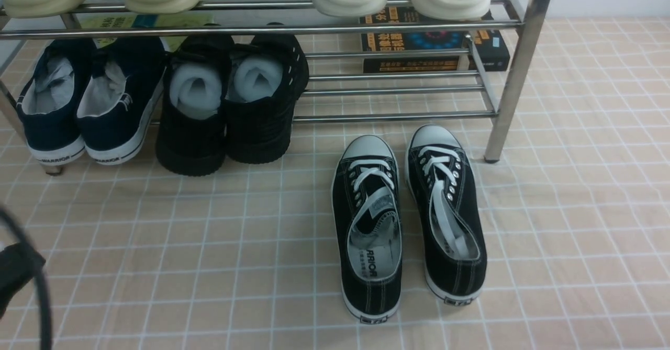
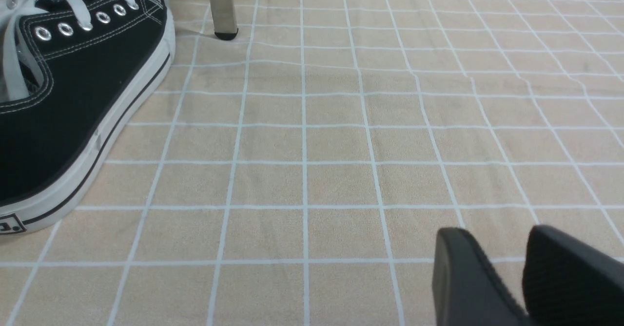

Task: Take the shoes off the shelf from the light coffee tablecloth by hand.
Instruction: 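Grasp a shoe standing on the lower shelf of the shoe rack with the left gripper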

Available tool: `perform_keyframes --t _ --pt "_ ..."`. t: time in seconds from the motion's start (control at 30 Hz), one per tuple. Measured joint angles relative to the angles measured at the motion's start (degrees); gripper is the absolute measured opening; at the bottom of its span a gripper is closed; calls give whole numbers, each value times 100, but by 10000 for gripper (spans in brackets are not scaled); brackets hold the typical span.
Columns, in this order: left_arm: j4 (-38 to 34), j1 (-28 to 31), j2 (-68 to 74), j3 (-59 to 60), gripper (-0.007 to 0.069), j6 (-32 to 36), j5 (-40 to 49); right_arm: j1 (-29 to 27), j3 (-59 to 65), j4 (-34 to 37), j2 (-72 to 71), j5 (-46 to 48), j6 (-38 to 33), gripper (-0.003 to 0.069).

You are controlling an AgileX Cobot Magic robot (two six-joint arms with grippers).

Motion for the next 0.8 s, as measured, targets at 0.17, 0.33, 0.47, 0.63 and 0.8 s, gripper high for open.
perform_keyframes --t 0.17,0.33,0.47,0.63,0.8 --pt "362 0 2273 -1578 9 478 765 0 0 0 0 0 0 216" --pt "130 0 4095 -3173 94 1176 1193 0 0 0 0 0 0 221" --pt "87 0 4897 -3829 181 1293 1362 0 0 0 0 0 0 224" --pt "-172 0 6037 -4682 370 1435 1420 0 0 0 0 0 0 232" --pt "-632 0 6591 -5088 470 1913 1314 0 0 0 0 0 0 237"
